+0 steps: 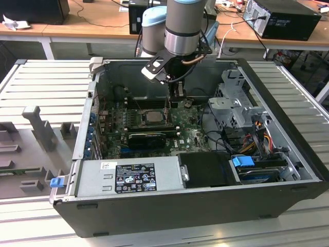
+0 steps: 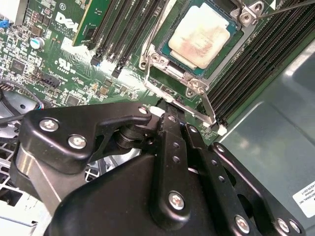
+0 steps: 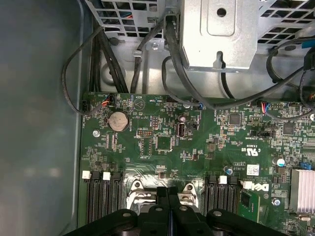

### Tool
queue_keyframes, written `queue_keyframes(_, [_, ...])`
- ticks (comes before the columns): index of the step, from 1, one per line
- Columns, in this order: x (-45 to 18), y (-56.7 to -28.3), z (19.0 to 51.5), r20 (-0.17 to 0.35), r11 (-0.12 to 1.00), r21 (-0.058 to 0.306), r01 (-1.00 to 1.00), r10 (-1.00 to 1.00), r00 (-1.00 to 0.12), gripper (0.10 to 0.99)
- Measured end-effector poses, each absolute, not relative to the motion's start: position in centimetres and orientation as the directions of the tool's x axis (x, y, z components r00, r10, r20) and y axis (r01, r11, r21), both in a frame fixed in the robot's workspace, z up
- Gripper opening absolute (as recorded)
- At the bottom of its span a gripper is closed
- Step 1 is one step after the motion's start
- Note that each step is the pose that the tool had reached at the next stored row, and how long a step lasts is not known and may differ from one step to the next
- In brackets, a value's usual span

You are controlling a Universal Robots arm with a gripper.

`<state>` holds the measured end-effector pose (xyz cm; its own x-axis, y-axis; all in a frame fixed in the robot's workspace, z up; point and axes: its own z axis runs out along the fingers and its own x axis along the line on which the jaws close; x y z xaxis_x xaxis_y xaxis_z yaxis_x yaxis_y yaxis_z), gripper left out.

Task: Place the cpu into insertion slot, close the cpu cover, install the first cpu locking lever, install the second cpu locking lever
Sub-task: 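Close the cpu cover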

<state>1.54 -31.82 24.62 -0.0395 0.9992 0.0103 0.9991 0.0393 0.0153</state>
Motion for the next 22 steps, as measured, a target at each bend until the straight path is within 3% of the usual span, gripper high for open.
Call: queue_keyframes(22, [-0.2, -31.9, 23.6, 0.011, 0.060, 0.015, 0.998, 0.998, -0.060, 0.106])
